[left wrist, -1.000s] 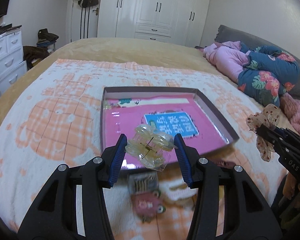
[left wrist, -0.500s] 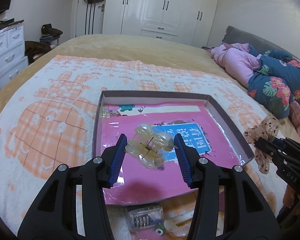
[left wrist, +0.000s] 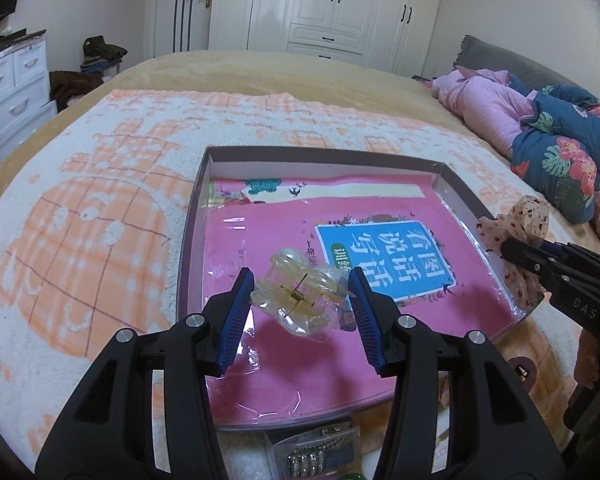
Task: Organize jewelry
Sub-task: 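Carry the bow and claw clip into the pink box and open both tools, then grasp the small clear earring bag with the left tool while the right tool grasps the maroon hair clip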
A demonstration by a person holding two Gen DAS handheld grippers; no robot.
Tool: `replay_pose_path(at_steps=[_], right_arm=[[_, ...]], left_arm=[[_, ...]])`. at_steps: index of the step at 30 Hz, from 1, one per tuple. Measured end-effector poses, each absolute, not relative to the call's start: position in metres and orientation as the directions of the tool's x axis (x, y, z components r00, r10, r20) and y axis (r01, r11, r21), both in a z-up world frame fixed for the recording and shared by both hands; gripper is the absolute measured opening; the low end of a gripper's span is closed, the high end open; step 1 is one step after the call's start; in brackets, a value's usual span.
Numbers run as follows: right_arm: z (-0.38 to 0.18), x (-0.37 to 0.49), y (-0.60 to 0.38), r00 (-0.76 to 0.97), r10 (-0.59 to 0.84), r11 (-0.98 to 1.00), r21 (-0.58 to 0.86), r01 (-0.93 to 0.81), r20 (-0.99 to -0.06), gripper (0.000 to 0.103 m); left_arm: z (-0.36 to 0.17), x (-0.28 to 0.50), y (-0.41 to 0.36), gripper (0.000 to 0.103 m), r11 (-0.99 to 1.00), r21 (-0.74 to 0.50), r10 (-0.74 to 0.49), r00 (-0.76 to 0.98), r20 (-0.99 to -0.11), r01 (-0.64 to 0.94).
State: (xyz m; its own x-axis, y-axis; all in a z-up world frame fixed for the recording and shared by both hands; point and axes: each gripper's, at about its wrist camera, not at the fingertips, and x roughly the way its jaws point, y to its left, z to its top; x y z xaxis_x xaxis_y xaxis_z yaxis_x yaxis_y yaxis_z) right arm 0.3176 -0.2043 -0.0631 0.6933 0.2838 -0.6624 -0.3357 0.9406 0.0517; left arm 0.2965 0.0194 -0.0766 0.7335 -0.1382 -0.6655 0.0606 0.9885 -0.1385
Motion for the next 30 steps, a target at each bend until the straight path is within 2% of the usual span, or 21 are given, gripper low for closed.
replay_pose_path(at_steps=[5, 7, 10, 13, 22, 30], right_arm=[[-0.073, 0.322, -0.208, 0.679, 0.279, 0.944, 0.063, -0.325, -0.678, 0.035], [-0.074, 0.322, -0.21, 0.672, 0.289, 0.943, 0.084, -0.321, -0.682, 0.042], [-0.073, 0.321, -0.211, 0.678, 0.293, 0.944, 0.09, -0.318, -0.675, 0.044], [-0.07, 0.317, -0.214, 0.694, 0.293, 0.946, 0.091, -0.312, -0.658, 0.057], [-0.054, 0.297, -0.225, 0.734, 0.322, 0.943, 0.131, -0.307, -0.598, 0.072], [-0.041, 0.277, -0.234, 0.753, 0.341, 0.939, 0.156, -0.308, -0.563, 0.077]], left_arm=[[-0.079, 0.298, 0.019, 0.04, 0.988, -0.138, -0.142, 0.73, -0.669, 0.065], [-0.079, 0.298, 0.019, 0.04, 0.989, -0.136, -0.14, 0.73, -0.669, 0.064], [-0.079, 0.298, 0.019, 0.04, 0.989, -0.136, -0.139, 0.731, -0.668, 0.063], [-0.076, 0.296, 0.019, 0.042, 0.989, -0.131, -0.136, 0.739, -0.659, 0.064], [-0.063, 0.286, 0.022, 0.061, 0.987, -0.15, -0.144, 0.765, -0.628, 0.063], [-0.046, 0.267, 0.024, 0.078, 0.984, -0.169, -0.152, 0.798, -0.583, 0.063]])
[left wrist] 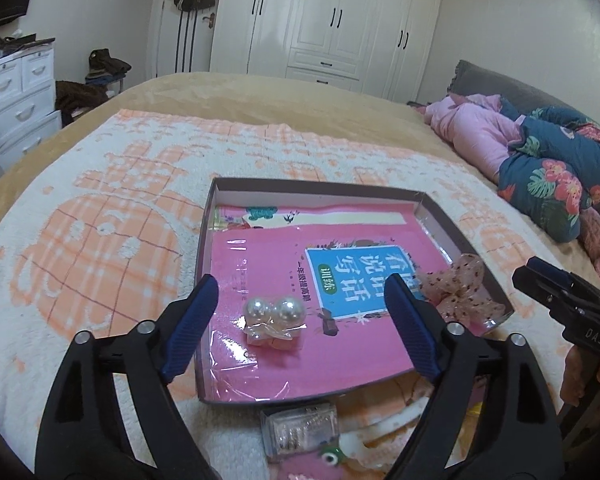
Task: Organize jewelry
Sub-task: 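Grasp the small clear earring bag with the left tool while the right tool grasps the maroon hair clip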
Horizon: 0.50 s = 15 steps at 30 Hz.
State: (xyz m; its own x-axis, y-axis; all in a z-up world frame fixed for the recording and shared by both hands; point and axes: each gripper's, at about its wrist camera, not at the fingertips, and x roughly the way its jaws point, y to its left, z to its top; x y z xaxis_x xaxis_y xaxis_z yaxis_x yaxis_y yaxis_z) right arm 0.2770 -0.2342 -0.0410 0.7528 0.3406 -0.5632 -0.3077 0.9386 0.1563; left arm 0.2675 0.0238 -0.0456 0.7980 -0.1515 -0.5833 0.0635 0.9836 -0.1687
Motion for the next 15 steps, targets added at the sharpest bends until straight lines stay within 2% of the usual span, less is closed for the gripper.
replay_pose_path(at_steps=[5, 15], right_arm=[[-0.035, 0.261, -0.232, 0.76, 0.345, 0.935, 0.133, -0.328, -0.552, 0.078], [-0.036, 0.219, -0.218, 0.763, 0.335, 0.916, 0.002, -0.4, -0.553, 0.078]], left_arm=[[-0.033, 0.25, 0.022, 0.085, 0.984, -0.163, -0.152, 0.819, -0.553, 0.072], [-0.03, 0.217, 0.012, 0.085, 0.982, -0.152, -0.177, 0.817, -0.548, 0.11]])
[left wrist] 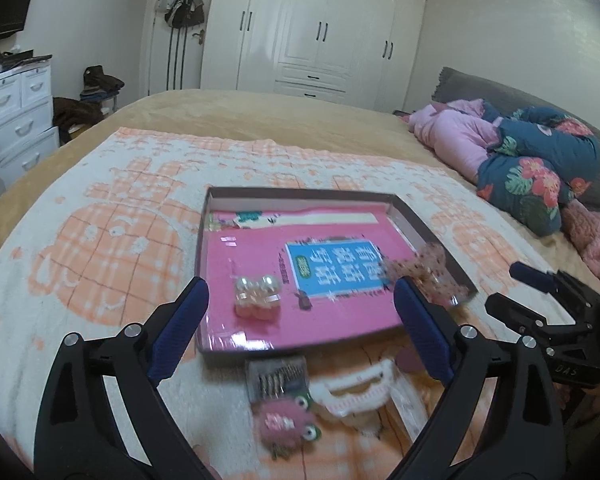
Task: Organize jewelry
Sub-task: 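Grasp the small clear earring bag with the left tool while the right tool grasps the maroon hair clip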
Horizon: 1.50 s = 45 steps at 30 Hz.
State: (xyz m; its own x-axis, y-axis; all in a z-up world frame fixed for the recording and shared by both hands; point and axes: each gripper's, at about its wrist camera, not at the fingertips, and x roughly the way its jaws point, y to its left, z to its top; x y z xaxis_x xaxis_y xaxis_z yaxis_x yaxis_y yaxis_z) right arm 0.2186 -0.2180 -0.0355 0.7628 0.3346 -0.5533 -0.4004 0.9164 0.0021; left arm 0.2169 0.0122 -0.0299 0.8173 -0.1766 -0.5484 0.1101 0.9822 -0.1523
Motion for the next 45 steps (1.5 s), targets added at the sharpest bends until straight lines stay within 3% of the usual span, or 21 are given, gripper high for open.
replay_pose_path(at_steps=[15, 29, 33, 39, 45], right_arm=[[-0.051, 0.199, -0.214, 0.719, 0.322, 0.894, -0.05, -0.444, -0.616, 0.075], [-0.078, 0.202, -0.195, 0.67, 0.255, 0.842, -0.182, -0.509, -0.697, 0.053], [-0.086, 0.204, -0.188, 0.667, 0.227, 0.819, -0.231, -0.525, -0.71, 0.046], [-0.091, 0.215, -0.181, 0.658, 0.217, 0.806, -0.248, -0.537, -0.721, 0.046], [-0.102, 0.231, -0.175, 0.63, 0.192, 0.801, -0.251, -0.544, -0.753, 0.047]], left_arm=[[-0.054, 0.18, -0.002, 0.081, 0.963, -0.193, -0.268, 0.736, -0.622, 0.188], [-0.079, 0.174, -0.021, 0.053, 0.925, -0.274, -0.38, 0.631, -0.676, 0.264], [-0.086, 0.176, -0.027, 0.049, 0.911, -0.298, -0.412, 0.602, -0.685, 0.284], [-0.1, 0.181, -0.041, 0.042, 0.895, -0.324, -0.444, 0.546, -0.711, 0.305], [-0.111, 0.187, -0.048, 0.024, 0.887, -0.35, -0.46, 0.513, -0.725, 0.301]])
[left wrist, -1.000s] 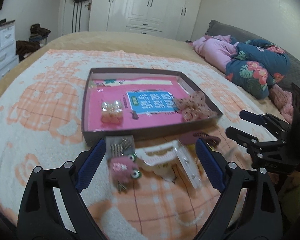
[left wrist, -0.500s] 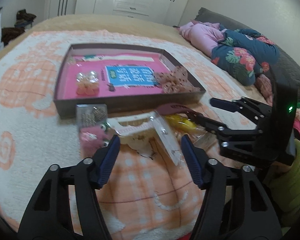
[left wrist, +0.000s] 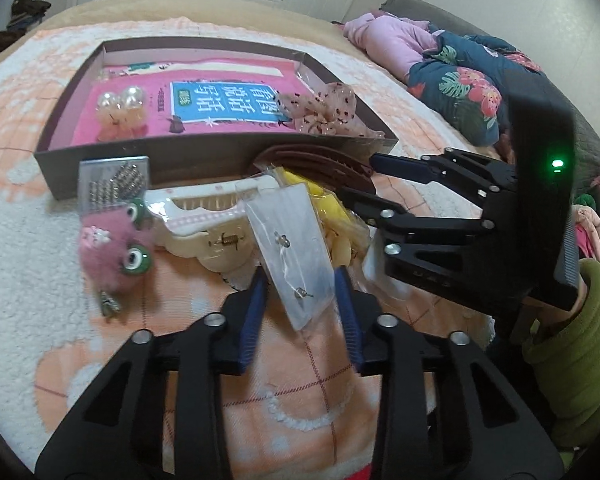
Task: Organize jewelry
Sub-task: 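Grasp the small clear earring bag with the left tool while the right tool grasps the maroon hair clip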
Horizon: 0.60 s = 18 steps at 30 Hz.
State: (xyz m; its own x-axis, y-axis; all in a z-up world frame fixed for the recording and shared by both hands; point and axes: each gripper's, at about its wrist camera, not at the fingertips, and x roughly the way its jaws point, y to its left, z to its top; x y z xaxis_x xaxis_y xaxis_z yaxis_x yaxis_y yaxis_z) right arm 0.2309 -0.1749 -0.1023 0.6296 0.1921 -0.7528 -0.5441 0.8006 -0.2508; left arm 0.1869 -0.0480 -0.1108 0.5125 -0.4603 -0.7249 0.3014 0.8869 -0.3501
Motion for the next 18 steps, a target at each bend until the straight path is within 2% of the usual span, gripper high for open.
replay_pose_path(at_steps=[3, 6, 18], right_arm=[[-0.114, 0.241, -0.176, 0.601, 0.176, 0.806, -0.237, -0.543, -0.779, 0.044], [-0.113, 0.247, -0.181, 0.6, 0.194, 0.823, -0.204, -0.53, -0.776, 0.031], [-0.098, 0.228, -0.199, 0.611, 0.269, 0.845, -0.122, -0.52, -0.745, 0.027]], left_arm=[[-0.112, 0.188, -0.049, 0.016, 0.885, -0.354, -0.465, 0.513, -0.722, 0.304], [-0.112, 0.188, -0.05, 0.013, 0.884, -0.348, -0.465, 0.516, -0.719, 0.312], [-0.098, 0.18, -0.051, 0.009, 0.886, -0.31, -0.46, 0.556, -0.692, 0.346]])
